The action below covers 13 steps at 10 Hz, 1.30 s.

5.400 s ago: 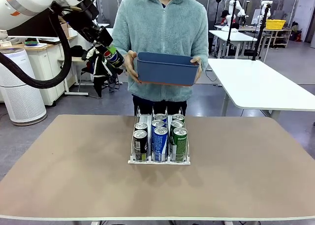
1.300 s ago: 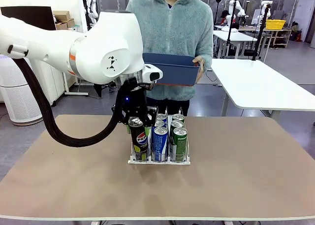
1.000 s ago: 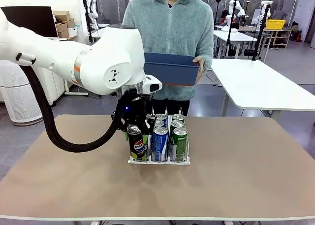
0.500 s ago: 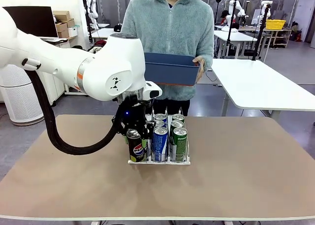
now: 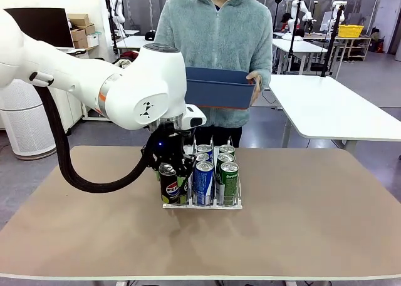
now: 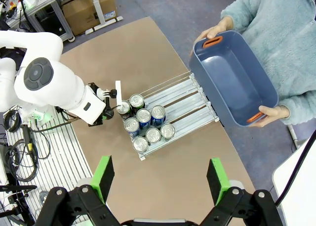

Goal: Fill the beverage cans into the dispenser.
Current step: Place the picked Pepsi coke in the line of the Automatic Can Dispenser with the same cans.

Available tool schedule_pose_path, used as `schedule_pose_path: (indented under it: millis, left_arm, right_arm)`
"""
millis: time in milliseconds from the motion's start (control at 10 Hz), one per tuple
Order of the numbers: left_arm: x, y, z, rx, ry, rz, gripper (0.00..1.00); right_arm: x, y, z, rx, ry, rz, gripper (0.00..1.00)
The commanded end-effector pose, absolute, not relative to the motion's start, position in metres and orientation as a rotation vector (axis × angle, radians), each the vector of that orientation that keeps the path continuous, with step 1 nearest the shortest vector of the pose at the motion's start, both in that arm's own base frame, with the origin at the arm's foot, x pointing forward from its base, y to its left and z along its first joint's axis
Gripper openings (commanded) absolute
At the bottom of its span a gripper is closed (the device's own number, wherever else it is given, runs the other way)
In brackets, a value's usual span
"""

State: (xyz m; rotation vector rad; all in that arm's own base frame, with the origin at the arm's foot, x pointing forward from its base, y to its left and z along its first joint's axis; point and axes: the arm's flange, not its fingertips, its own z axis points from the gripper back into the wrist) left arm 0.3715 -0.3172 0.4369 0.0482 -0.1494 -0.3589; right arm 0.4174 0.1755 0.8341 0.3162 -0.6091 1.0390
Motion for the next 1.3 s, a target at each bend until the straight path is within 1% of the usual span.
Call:
schedule_pose_path:
  millis: [0,300,600,1200]
  left_arm:
    - [0.384,-0.322,0.434,0.026,-0.189,-0.365,0.58]
    - [0.398,-0.324,0.429,-0.042,-0.177,-0.391,0.58]
    - [0.418,-0.315,0.422,-0.009,-0.183,-0.366,0.58]
    - [0.455,-0.325,0.418,-0.107,-0.182,-0.385,0.58]
  right_arm:
    - [0.417,0.176,0.834,0.317,-0.608,1.038,1.0]
    - [0.417,0.176,0.834,0.317,-0.608,1.038,1.0]
    - [0.417,0.176,0.834,0.317,-0.608,1.038,1.0]
    - [0.417,0.176,0.834,0.317,-0.608,1.038,1.0]
